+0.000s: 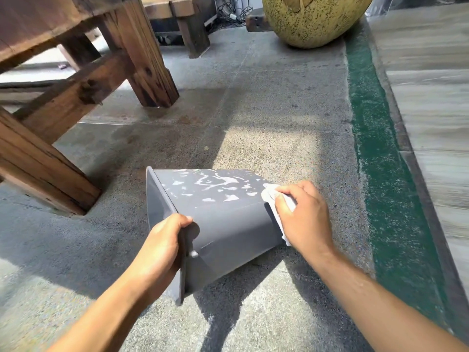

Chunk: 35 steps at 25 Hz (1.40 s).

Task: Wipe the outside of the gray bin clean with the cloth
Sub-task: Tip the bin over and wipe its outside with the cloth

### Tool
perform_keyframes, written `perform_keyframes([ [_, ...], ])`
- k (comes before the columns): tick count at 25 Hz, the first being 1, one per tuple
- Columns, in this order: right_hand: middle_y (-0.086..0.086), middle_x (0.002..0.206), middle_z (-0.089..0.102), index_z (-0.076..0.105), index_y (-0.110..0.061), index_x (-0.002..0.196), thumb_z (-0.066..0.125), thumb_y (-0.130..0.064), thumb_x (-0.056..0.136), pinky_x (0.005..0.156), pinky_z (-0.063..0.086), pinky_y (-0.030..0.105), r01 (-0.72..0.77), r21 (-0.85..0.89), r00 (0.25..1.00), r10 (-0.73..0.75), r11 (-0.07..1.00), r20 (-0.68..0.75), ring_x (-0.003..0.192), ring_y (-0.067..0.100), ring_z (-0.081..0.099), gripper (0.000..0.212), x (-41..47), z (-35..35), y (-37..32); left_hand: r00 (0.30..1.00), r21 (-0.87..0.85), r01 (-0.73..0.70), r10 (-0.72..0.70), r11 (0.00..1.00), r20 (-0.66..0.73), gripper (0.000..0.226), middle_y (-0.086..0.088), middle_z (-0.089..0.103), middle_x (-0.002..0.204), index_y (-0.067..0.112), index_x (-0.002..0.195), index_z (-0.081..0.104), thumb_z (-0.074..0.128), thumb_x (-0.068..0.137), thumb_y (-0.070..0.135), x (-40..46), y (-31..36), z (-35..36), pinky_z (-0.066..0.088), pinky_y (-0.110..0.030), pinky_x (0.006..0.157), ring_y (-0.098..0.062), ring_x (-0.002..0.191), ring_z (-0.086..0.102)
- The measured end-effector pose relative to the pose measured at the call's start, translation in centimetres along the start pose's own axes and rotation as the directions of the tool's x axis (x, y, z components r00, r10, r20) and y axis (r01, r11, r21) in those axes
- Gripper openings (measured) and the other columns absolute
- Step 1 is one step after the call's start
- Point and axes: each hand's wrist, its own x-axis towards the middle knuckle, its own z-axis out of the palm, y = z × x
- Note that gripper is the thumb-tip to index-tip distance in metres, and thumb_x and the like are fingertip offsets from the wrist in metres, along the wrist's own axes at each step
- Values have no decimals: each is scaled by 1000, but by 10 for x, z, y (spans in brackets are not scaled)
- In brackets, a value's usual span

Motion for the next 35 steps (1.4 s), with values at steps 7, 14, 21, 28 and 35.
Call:
perform_keyframes([
  [7, -8, 107, 56, 72, -33, 110, 59, -37, 93, 79, 55, 37, 295, 238, 929, -337, 925, 155, 91, 18, 65, 21, -58, 25, -66, 963, 79, 21, -41, 997, 265, 7, -15, 44, 67, 6, 60, 62, 65, 66, 9, -8, -17, 3, 28, -34, 56, -22, 60, 38],
  [14, -4, 107, 48, 68, -37, 112, 62, -50, 93, 75, 53, 36, 250, -31, 942, -235, 968, 241, 89, 24, 63, 23, -26, 39, -1, 938, 221, 29, -103, 975, 332, 13, -25, 63, 63, 4, 43, 61, 63, 55, 6, -9, -35, -6, 38, -28, 49, -26, 55, 48],
  [21, 5, 121, 59, 63, -32, 108, 52, -33, 101, 74, 60, 43, -410, -82, 910, 413, 908, 27, 86, 24, 65, 13, 9, 41, 98, 948, 99, 170, -190, 980, 257, 8, -14, 49, 61, 5, 46, 55, 55, 54, 3, -8, -49, -13, 40, -28, 45, -22, 48, 45],
  [28, 3, 124, 53, 55, -25, 110, 54, -34, 97, 79, 60, 50, -321, 382, 881, 421, 867, -216, 101, 24, 63, 16, -17, 29, 91, 978, -124, 174, -157, 977, 138, 6, -4, 46, 65, 14, 53, 54, 57, 53, 9, 4, -38, -17, 45, -36, 60, -23, 64, 48],
  [35, -5, 120, 51, 62, -41, 118, 61, -24, 95, 83, 50, 34, -230, 136, 973, 227, 964, 35, 92, 12, 57, 29, -13, 56, 72, 966, -202, 218, -182, 955, 183, 14, -6, 44, 65, 17, 55, 43, 46, 62, 5, 5, -34, -18, 60, -40, 57, -28, 65, 51],
])
